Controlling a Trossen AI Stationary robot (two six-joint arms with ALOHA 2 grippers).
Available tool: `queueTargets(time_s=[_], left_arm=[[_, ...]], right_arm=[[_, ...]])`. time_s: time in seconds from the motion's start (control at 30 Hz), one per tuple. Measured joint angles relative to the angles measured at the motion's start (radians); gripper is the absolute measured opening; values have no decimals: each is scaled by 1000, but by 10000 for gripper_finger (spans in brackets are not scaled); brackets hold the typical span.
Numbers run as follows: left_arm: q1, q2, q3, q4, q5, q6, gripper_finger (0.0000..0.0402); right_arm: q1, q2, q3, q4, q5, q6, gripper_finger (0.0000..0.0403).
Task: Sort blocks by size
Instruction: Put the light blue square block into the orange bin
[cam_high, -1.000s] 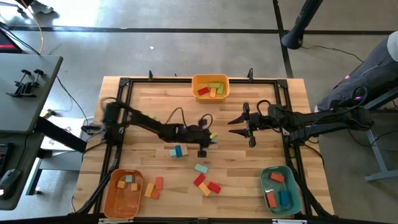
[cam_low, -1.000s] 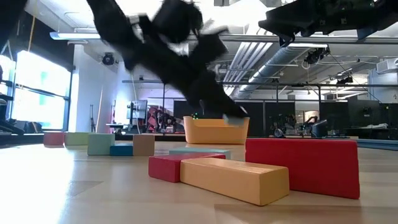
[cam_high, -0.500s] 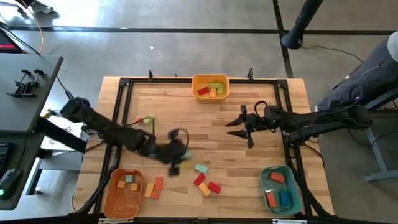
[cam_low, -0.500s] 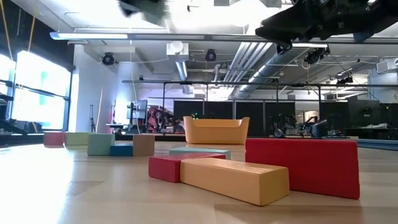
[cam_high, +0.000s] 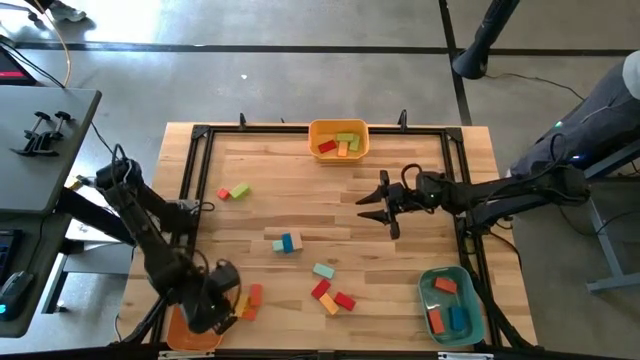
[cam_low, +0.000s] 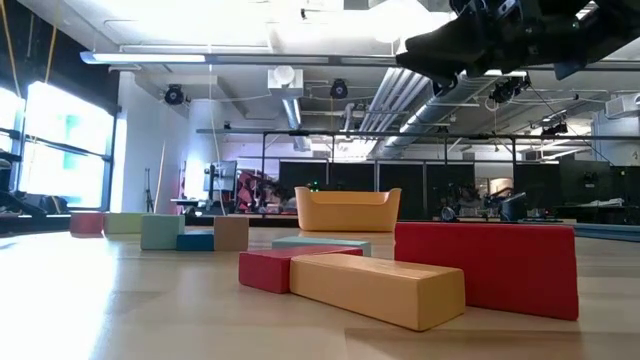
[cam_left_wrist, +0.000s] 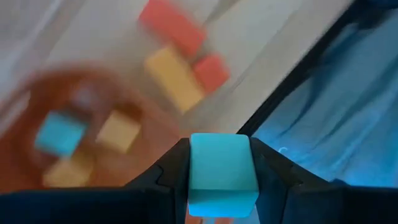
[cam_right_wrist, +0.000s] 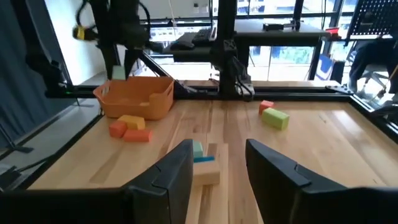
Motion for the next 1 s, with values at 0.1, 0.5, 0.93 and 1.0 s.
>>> queueTargets(time_s=[0.1, 0.5, 0.93, 1.0], left_arm=[[-49, -1, -41, 0, 74, -160, 110], [-65, -1, -217, 156, 219, -260, 112], [-19, -1, -380, 319, 480, -277, 151], [-19, -2, -380, 317, 487, -278, 174]], right_arm=[[0, 0, 0, 34, -2, -5, 142], [0, -1, 0, 75, -2, -6, 142], [0, -1, 0, 59, -1, 1, 142], [0, -1, 0, 55, -1, 1, 142]])
